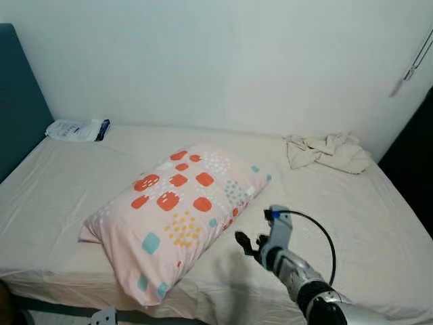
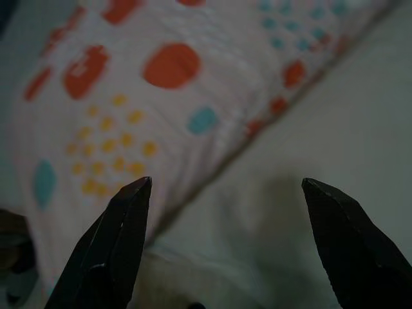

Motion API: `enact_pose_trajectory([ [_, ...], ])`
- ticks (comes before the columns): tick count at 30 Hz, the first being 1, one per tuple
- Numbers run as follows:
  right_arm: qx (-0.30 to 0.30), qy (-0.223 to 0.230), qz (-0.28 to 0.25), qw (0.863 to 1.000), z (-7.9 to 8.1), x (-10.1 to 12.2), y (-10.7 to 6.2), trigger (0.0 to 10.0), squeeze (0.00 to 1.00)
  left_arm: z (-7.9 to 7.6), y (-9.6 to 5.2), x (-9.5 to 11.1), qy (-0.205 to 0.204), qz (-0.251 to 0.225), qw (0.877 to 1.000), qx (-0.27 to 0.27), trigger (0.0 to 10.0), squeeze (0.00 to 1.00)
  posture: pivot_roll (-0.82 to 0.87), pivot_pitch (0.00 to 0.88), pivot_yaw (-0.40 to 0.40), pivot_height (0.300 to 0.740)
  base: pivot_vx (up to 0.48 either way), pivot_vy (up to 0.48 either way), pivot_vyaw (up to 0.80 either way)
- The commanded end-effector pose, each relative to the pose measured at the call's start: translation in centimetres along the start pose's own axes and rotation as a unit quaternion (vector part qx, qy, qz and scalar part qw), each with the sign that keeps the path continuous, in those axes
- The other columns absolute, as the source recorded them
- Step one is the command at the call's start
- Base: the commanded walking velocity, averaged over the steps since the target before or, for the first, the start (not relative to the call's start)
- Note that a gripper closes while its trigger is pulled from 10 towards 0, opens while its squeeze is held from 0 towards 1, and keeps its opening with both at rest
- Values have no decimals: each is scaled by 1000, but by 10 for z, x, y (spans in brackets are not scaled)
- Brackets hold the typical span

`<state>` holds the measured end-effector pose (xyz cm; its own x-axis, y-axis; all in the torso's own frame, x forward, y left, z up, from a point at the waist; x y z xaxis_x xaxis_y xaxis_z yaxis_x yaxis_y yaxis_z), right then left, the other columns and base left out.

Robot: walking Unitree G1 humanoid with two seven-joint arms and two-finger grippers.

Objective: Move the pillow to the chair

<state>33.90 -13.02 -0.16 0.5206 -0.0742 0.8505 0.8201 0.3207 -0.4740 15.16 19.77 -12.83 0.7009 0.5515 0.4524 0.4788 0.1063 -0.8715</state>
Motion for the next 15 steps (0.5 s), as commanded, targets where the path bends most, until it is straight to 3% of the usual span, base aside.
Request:
enact_pose_trajectory([
  [1,33,0,-32,999,10,13,3,10000,0,6,-1,-6,3,9,1000,9,10000,0,17,0,-72,740,0,0,0],
  [6,86,-7,-54,995,28,24,7,10000,0,7,-1,-5,-2,7,1000,13,10000,0,21,0,-75,740,0,0,608],
  [15,109,-8,-51,993,36,22,7,10000,0,9,-1,-4,-7,4,1000,15,10000,0,26,0,-75,740,0,0,750],
])
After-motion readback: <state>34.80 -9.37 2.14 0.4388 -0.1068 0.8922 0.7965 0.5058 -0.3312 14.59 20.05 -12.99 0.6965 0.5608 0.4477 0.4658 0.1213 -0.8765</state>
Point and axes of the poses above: a point about 5 cm out from each wrist's last joint towards the gripper, its own y axis pointing out of the wrist towards the gripper, its own x axis along the axis of the wrist's last joint, z = x × y, the point moved 3 cm from there along y, pointing out of the wrist towards the gripper, and after that the axes turned 10 degrees about -y, right-handed, at the moved point
